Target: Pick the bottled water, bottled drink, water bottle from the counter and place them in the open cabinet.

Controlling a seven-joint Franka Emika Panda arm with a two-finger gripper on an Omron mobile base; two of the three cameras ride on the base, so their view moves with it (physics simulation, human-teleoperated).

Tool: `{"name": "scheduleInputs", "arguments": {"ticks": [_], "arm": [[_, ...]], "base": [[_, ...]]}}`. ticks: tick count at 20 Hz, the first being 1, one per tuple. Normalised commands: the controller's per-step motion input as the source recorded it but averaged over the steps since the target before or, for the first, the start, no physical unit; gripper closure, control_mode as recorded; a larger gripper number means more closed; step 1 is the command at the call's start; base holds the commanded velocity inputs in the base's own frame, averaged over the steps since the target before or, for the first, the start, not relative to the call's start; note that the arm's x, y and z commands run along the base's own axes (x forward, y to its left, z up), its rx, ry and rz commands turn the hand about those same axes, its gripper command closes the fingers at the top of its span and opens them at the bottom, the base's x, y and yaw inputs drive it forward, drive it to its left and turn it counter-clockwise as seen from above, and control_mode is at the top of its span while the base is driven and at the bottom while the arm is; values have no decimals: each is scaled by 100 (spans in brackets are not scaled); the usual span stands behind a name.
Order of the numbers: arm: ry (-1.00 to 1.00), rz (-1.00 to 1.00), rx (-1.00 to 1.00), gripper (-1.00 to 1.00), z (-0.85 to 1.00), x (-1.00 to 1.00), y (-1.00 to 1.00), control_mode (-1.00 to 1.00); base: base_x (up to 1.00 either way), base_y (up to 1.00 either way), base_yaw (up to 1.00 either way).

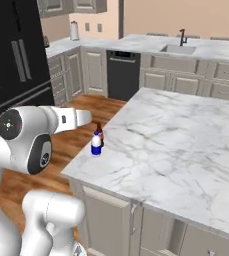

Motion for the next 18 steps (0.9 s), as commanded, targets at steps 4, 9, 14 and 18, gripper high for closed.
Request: {"name": "scheduleInputs", "arguments": {"ticks": [4,9,14,18], "arm": [[0,0,0,-100,0,0,0,100],[0,0,0,-100,0,0,0,100],[0,0,0,-100,0,0,0,100],[0,0,0,-100,0,0,0,100]], "base": [[35,11,-36],[33,29,-30],[33,36,-29],[31,43,-29]]}}
